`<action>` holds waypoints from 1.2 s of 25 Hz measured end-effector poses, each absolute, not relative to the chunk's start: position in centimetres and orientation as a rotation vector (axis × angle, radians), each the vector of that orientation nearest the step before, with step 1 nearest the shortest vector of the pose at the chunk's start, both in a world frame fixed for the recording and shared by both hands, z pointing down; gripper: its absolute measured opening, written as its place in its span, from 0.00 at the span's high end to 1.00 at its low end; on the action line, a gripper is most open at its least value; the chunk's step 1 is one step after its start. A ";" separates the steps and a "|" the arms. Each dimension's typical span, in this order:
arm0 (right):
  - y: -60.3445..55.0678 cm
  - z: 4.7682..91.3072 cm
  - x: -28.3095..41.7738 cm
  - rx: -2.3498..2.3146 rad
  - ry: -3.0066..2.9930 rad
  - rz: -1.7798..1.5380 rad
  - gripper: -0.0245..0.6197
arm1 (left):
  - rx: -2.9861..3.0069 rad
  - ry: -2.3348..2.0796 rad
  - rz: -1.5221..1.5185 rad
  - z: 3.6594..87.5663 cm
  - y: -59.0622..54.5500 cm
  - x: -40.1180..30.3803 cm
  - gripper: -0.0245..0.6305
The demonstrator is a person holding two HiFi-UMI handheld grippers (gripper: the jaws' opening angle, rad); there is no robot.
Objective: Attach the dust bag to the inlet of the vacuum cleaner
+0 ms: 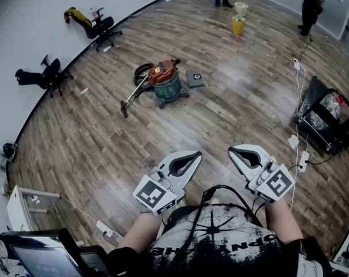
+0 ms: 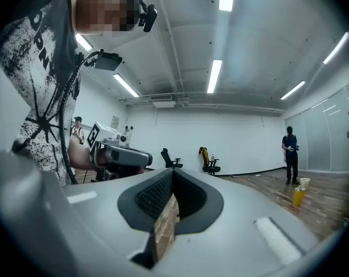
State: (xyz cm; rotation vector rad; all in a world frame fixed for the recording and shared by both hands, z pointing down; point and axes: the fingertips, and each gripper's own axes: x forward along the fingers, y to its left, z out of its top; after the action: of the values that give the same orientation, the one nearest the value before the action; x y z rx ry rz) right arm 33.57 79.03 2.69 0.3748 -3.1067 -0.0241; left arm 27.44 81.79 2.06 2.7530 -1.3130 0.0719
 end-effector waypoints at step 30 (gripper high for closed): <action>77.1 3.9 36.6 0.248 -3.224 0.052 0.95 | 2.666 -1.314 0.119 4.0 79.7 31.4 0.96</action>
State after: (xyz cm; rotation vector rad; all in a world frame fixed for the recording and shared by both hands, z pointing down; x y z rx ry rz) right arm 36.55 77.07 3.86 0.2476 -3.2236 0.0523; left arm 31.43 79.75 4.05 2.6658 -1.3137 0.1190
